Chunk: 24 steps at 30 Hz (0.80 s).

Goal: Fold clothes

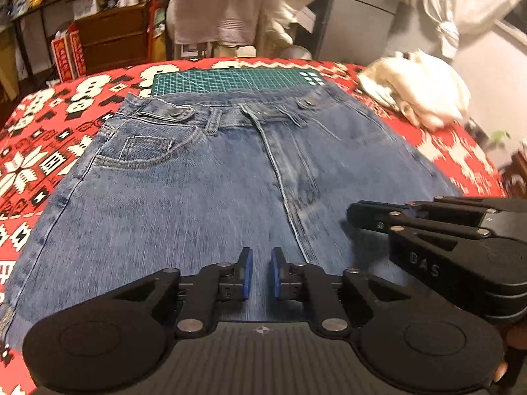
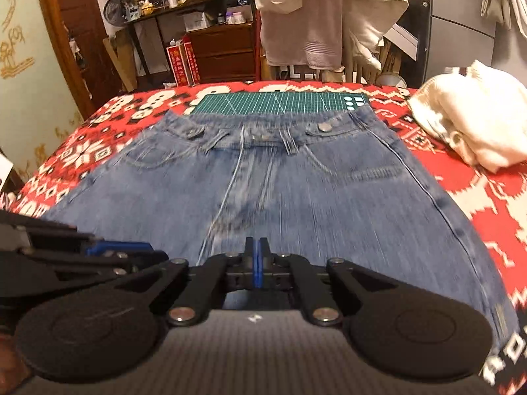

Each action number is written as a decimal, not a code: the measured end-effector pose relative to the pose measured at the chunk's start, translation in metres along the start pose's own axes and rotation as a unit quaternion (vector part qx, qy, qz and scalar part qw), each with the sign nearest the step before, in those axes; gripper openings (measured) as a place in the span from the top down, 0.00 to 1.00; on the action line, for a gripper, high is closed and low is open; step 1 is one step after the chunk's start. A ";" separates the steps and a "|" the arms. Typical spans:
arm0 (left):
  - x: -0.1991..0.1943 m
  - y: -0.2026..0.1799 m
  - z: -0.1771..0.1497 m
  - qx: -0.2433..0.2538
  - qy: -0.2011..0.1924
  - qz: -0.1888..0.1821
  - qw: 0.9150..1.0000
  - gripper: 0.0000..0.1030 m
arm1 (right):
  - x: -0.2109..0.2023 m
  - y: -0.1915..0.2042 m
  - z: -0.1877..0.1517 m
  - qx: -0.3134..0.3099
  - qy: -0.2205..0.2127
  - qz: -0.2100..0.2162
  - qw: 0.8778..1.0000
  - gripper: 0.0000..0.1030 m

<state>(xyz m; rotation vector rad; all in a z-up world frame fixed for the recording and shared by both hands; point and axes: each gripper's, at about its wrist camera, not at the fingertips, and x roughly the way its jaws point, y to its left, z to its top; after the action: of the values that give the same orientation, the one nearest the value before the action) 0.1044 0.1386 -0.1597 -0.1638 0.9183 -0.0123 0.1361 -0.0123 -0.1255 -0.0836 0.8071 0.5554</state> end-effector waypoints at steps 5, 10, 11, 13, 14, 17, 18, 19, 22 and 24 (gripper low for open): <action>0.013 0.011 0.009 -0.039 0.015 -0.027 0.999 0.89 | 0.023 0.007 0.003 -0.017 0.016 -0.001 1.000 0.99; 0.010 0.008 0.002 -0.034 0.020 -0.042 0.998 0.90 | 0.017 0.017 -0.011 -0.036 0.035 0.010 0.999 0.99; 0.009 0.007 0.000 -0.032 0.022 -0.045 0.998 0.90 | 0.013 0.019 -0.014 -0.038 0.038 0.014 0.998 0.99; 0.004 0.006 -0.006 -0.029 0.025 -0.049 0.998 0.90 | 0.004 0.022 -0.022 -0.040 0.047 0.021 0.998 0.99; 0.002 0.005 -0.010 -0.027 0.027 -0.051 0.998 0.90 | -0.001 0.024 -0.026 -0.040 0.052 0.027 0.997 0.99; -0.006 0.001 -0.021 -0.020 0.031 -0.057 0.998 0.90 | -0.016 0.028 -0.040 -0.034 0.066 0.044 0.996 0.99; -0.009 0.000 -0.026 -0.017 0.033 -0.059 0.998 0.90 | -0.021 0.029 -0.044 -0.033 0.069 0.047 0.996 0.99; -0.012 -0.001 -0.030 -0.014 0.035 -0.061 0.997 0.90 | -0.026 0.030 -0.048 -0.033 0.072 0.049 0.996 0.99; -0.019 -0.003 -0.041 -0.008 0.041 -0.068 0.997 0.90 | -0.038 0.030 -0.057 -0.021 0.083 0.056 0.995 0.99; -0.024 -0.004 -0.047 -0.006 0.046 -0.073 0.996 0.90 | -0.045 0.029 -0.062 -0.012 0.090 0.060 0.994 0.99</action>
<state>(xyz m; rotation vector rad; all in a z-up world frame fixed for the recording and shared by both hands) 0.0530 0.1303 -0.1682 -0.2440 0.9959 -0.1508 0.0555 -0.0239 -0.1333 -0.1095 0.9850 0.6788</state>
